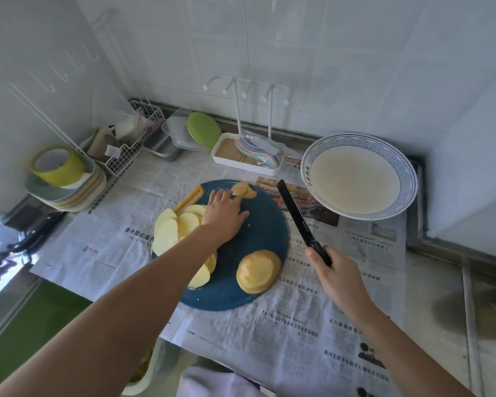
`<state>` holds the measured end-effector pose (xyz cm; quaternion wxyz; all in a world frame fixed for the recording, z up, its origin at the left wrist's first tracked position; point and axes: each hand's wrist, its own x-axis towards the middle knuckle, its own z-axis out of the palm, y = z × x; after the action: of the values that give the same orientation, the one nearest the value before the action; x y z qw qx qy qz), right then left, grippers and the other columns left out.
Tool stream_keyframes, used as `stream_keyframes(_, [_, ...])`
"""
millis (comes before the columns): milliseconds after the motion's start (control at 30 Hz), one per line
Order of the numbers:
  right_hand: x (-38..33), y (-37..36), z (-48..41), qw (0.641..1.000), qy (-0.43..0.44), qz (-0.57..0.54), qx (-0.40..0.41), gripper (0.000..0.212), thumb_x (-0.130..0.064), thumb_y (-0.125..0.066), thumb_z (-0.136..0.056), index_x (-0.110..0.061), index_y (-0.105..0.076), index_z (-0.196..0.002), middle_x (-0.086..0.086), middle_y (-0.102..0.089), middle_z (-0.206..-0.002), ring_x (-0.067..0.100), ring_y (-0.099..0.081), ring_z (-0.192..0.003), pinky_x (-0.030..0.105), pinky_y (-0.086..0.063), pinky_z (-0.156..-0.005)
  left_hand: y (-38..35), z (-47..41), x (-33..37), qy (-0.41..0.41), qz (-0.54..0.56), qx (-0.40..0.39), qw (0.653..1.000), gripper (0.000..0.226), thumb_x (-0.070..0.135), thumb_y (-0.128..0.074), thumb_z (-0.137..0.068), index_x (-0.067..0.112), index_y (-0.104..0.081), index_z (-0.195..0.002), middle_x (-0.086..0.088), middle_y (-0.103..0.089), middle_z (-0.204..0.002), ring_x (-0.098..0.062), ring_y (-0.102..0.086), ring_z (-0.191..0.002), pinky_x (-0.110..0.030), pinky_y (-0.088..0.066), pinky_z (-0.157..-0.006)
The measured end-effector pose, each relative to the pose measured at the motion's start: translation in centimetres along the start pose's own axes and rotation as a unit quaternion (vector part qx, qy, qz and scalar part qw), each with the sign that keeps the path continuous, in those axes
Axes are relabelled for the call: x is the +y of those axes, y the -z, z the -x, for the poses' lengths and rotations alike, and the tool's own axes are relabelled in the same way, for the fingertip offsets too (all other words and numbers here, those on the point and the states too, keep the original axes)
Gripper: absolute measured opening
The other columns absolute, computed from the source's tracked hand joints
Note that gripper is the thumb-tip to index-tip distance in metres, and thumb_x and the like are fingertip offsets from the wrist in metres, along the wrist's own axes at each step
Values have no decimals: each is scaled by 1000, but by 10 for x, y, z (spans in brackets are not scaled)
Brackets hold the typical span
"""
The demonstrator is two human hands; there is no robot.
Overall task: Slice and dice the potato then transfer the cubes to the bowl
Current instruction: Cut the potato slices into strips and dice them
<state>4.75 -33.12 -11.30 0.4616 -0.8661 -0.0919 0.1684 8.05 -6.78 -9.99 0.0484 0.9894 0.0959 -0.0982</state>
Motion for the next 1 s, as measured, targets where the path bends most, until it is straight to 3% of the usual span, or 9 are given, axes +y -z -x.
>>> stream_keyframes(67, [-1, 4, 3, 1000, -1, -4, 2, 43, -41, -53, -95, -5, -54, -72, -4, -41, -51, 4, -33, -39, 19, -26, -39, 8, 16, 6, -45, 89, -18, 995, 67, 54, -48, -93, 22, -28, -148, -6, -25, -154, -25, -18, -144, -42, -18, -117])
stream_keyframes(133, [-1, 7, 5, 1000, -3, -8, 4, 41, -38, -53, -96, -5, -53, -72, -6, -39, -50, 4, -32, -37, 19, -27, -38, 10, 42, 16, -107, 128, -81, 983, 84, 61, -60, -83, 24, -25, -149, -1, -26, -152, -20, -26, -139, -39, -31, -111])
stream_keyframes(267, [4, 6, 8, 1000, 9, 2, -2, 39, -37, -53, -96, -8, -53, -70, -6, -39, -50, 4, -34, -37, 19, -28, -37, -14, 88, 36, -157, 42, -128, 978, 96, 56, -71, -75, 32, -17, -150, 3, -27, -147, -19, -32, -131, -34, -40, -103])
stream_keyframes(500, [15, -1, 17, 1000, 3, 5, -16, 42, -40, -52, -95, -6, -55, -72, -6, -41, -51, 4, -33, -39, 19, -27, -39, -31, 89, 48, -91, 16, -96, 991, 87, 45, -73, -75, 34, -23, -145, 0, -37, -133, -23, -41, -115, -32, -46, -81])
stream_keyframes(700, [13, 0, 26, 999, -7, -10, -44, 34, -37, -53, -96, -17, -52, -69, -9, -40, -49, 4, -33, -37, 19, -28, -38, -27, 76, 60, 60, 64, -58, 994, 81, 46, -68, -79, 25, -25, -144, -7, -39, -134, -30, -42, -119, -37, -47, -82])
stream_keyframes(867, [7, -3, 22, 998, -21, -17, -50, 34, -37, -52, -97, -18, -50, -69, -10, -39, -50, 3, -33, -37, 16, -27, -38, -19, 56, 68, 166, 162, -32, 972, 91, 57, -68, -79, 16, -23, -146, -12, -40, -138, -32, -47, -121, -39, -46, -88])
stream_keyframes(1000, [7, -13, 21, 997, -37, -12, -72, 36, -40, -48, -98, -15, -50, -71, -8, -40, -52, 3, -33, -36, 16, -28, -40, -19, 68, 58, 192, 287, 23, 938, 71, 44, -70, -82, 13, -40, -138, -7, -48, -131, -24, -56, -107, -29, -43, -79])
